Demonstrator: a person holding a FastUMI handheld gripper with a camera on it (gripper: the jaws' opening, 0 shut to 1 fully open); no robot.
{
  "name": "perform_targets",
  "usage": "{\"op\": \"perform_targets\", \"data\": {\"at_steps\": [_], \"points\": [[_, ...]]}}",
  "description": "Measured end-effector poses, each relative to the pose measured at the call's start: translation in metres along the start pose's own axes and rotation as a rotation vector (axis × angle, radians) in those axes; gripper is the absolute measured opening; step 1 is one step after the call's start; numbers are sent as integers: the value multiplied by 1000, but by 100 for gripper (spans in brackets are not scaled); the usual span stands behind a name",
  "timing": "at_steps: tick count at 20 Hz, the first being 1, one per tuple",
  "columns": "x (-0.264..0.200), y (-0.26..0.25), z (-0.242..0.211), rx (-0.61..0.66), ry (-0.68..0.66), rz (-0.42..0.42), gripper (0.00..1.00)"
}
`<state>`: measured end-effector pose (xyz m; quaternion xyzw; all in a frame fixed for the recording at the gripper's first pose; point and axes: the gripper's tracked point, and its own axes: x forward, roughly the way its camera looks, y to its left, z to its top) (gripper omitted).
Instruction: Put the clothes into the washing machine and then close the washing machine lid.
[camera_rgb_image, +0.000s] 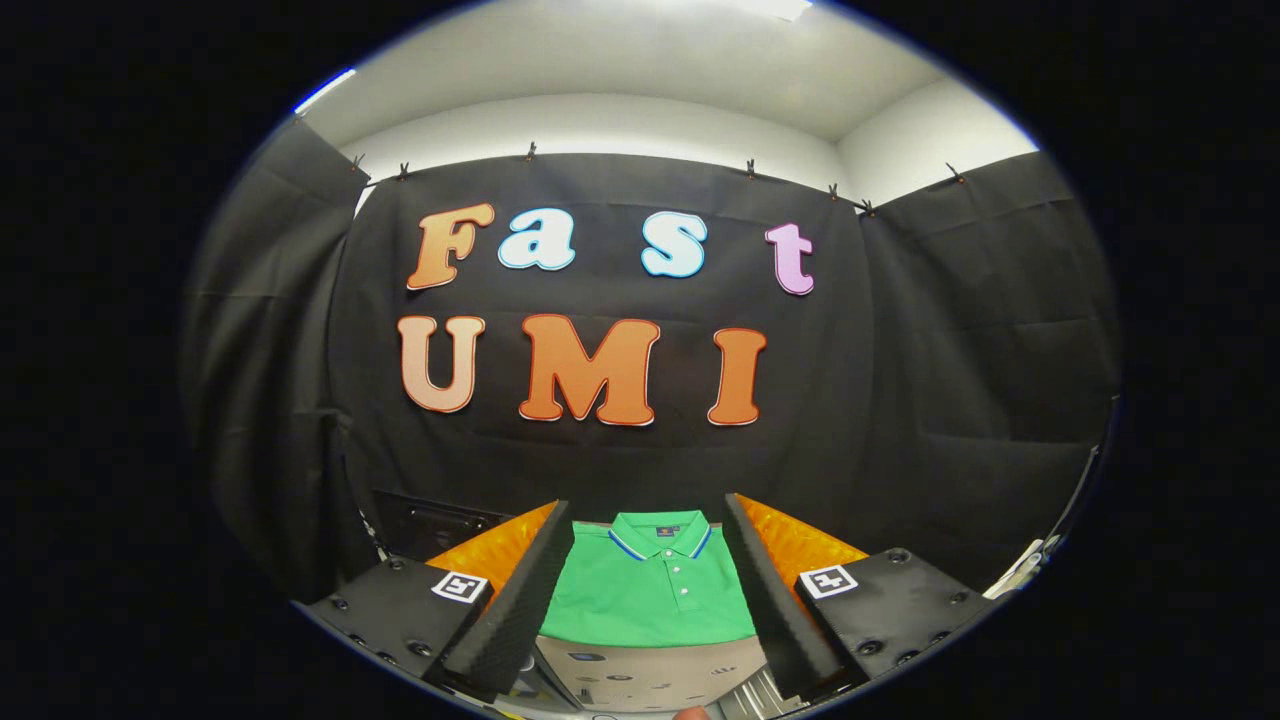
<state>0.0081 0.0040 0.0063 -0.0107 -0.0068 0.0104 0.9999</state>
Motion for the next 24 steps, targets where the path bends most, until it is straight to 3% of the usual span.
{"op": "perform_targets", "data": {"at_steps": [14, 20, 24], "points": [[16, 1, 8, 28, 0, -28, 97], [56, -10, -3, -6, 52, -43, 97], [99, -19, -33, -12, 117, -35, 97]]}}
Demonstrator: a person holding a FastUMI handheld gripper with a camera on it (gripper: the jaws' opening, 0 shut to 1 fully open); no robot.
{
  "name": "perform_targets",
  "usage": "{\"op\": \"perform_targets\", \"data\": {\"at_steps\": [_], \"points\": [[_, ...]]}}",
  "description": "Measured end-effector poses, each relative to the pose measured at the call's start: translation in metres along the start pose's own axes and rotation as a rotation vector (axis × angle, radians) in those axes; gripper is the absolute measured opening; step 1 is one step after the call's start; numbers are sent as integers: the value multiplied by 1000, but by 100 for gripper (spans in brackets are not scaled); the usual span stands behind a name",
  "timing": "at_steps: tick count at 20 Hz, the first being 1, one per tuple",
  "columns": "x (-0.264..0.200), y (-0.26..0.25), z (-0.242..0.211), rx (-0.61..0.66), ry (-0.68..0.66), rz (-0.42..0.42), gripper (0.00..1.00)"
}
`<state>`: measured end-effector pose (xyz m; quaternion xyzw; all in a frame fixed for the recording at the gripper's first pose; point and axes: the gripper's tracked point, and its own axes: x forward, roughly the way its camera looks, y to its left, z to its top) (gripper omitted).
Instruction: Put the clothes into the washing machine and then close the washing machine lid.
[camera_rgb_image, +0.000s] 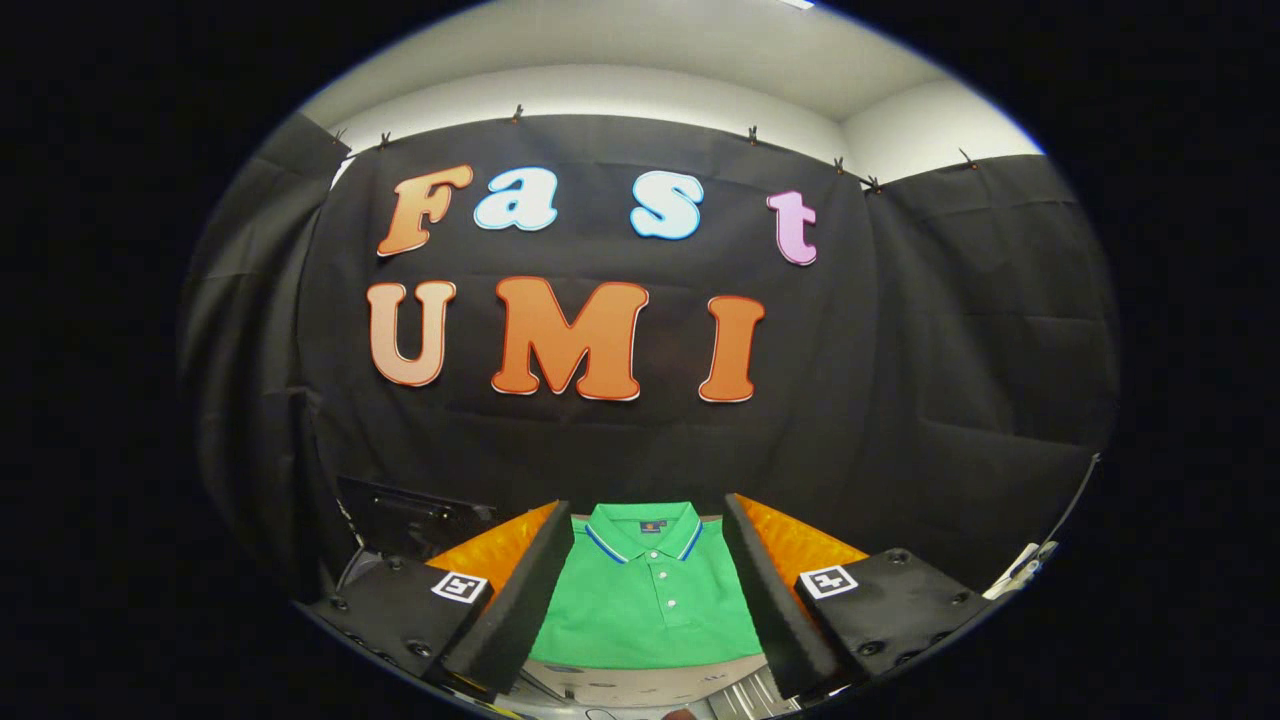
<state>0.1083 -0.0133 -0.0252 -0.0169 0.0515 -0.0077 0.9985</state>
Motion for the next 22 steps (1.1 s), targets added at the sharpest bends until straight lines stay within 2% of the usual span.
{"op": "perform_targets", "data": {"at_steps": [4, 10, 16, 20, 22], "points": [[52, -7, -32, 32, 74, 5, 98], [129, -17, -105, 38, 293, 26, 98], [172, -22, -157, 38, 470, 36, 98], [185, -16, -186, 56, 610, 50, 98], [191, -21, -192, 30, 664, 31, 98]]}}
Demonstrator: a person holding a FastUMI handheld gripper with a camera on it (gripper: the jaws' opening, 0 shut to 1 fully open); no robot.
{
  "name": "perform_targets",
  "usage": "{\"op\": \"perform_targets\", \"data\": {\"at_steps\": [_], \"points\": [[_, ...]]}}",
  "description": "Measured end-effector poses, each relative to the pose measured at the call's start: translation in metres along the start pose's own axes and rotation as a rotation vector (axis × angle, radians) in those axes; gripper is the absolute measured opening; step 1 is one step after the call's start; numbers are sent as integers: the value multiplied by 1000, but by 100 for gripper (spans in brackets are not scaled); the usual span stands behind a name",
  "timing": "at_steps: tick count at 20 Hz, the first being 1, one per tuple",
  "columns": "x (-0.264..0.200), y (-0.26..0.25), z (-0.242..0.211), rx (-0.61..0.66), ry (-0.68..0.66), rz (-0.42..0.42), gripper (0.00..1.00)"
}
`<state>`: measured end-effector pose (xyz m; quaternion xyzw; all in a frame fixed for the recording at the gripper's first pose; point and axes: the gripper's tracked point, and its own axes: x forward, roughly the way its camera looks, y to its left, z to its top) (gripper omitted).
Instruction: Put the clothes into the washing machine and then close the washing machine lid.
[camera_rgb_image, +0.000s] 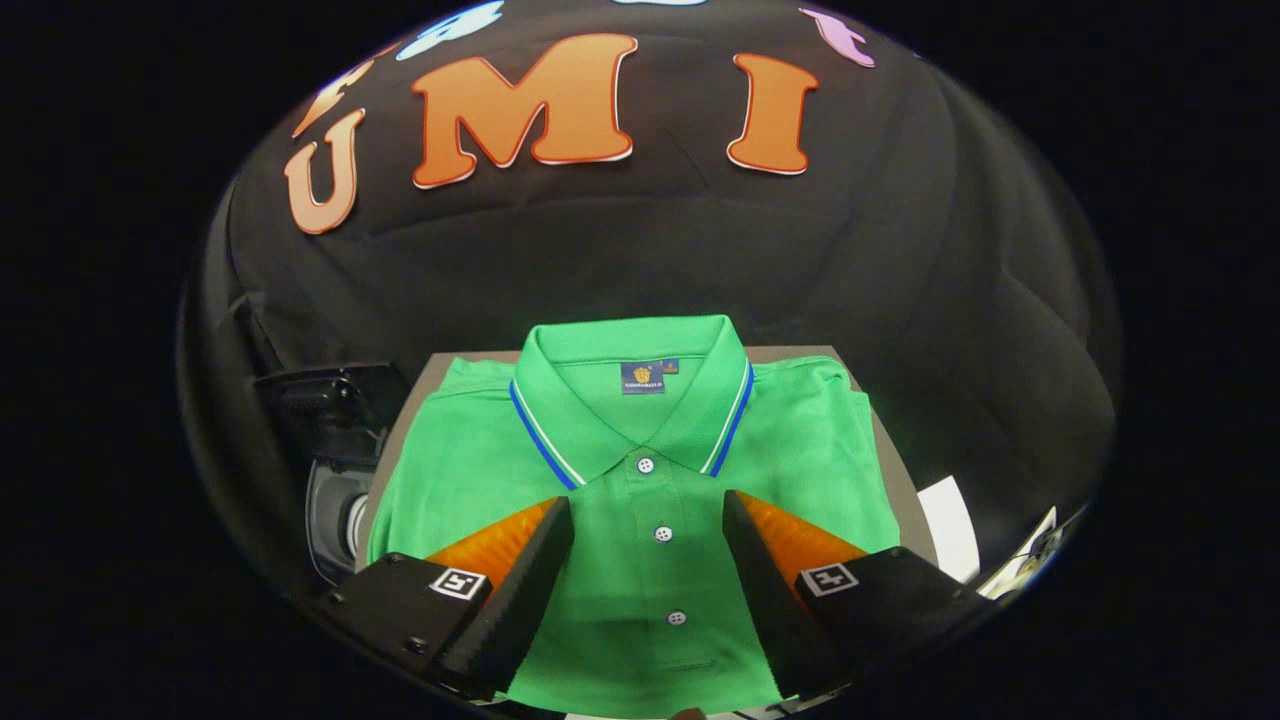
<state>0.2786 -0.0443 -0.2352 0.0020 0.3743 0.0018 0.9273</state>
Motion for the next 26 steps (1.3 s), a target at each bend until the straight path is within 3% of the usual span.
{"op": "perform_targets", "data": {"at_steps": [8, 16, 20, 26], "points": [[10, 2, -5, 74, 155, 53, 99], [9, 6, -6, 32, 332, 55, 100], [9, 8, -7, 0, 403, 63, 88], [7, 8, -5, -22, 426, 66, 61]]}}
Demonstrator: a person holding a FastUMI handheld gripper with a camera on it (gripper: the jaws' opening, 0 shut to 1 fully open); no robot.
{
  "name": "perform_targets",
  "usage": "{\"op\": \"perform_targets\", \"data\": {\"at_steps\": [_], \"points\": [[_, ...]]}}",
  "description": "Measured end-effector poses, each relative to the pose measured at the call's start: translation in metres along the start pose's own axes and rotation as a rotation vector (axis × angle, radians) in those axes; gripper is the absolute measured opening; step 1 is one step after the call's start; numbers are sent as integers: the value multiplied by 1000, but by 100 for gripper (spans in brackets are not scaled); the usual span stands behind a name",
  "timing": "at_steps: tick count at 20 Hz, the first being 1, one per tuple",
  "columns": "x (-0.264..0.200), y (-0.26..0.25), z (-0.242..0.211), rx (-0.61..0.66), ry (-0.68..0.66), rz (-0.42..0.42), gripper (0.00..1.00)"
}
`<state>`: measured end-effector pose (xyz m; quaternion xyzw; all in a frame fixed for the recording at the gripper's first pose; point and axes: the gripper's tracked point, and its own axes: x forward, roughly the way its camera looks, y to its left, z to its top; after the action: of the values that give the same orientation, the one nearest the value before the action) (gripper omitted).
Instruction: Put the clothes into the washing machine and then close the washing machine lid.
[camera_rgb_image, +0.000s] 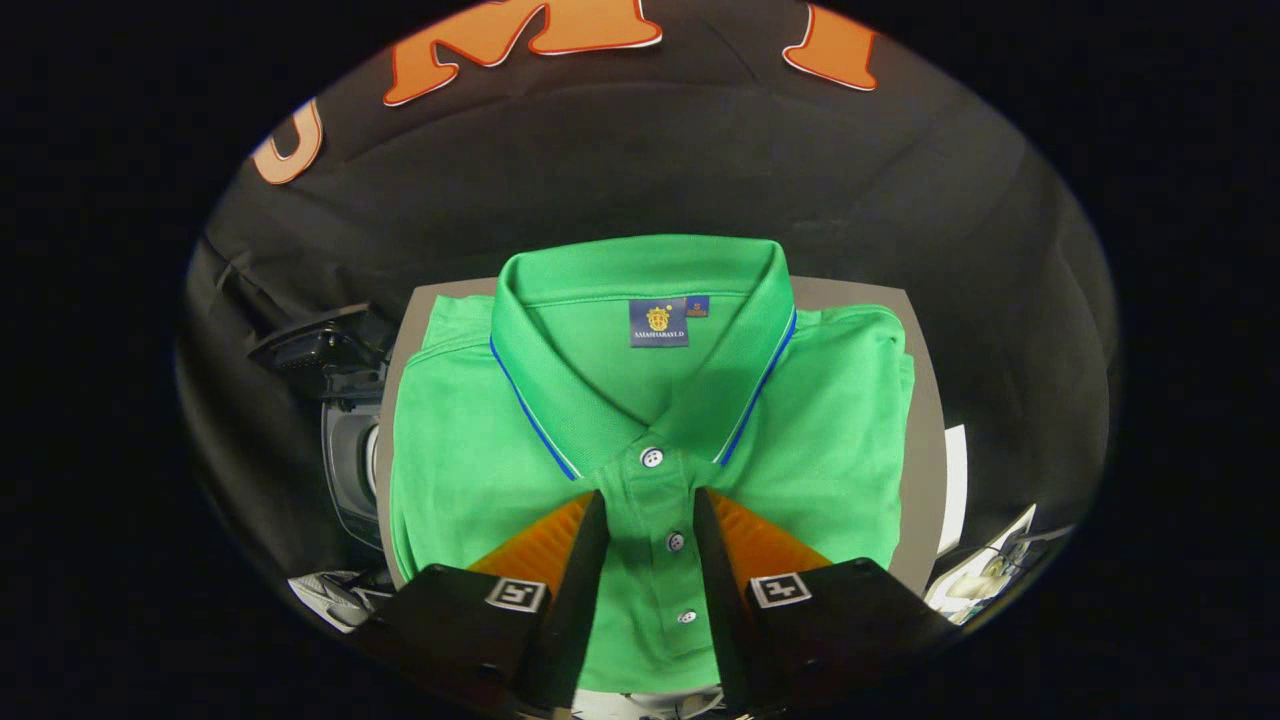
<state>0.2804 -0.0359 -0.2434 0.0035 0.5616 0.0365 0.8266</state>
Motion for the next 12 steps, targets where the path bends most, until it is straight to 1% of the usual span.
{"op": "perform_targets", "data": {"at_steps": [1, 2, 4, 6, 9, 11, 12], "points": [[2, 4, 3, -4, -7, 2, 59], [3, 10, 0, 0, -3, 7, 47], [-1, 10, 6, -38, -23, -20, 25], [2, 8, 5, -42, -36, -13, 25], [0, 9, 7, -3, -72, 8, 25], [-1, 7, 9, -4, -117, 0, 25], [-2, 8, 7, -3, -124, 5, 19]]}}
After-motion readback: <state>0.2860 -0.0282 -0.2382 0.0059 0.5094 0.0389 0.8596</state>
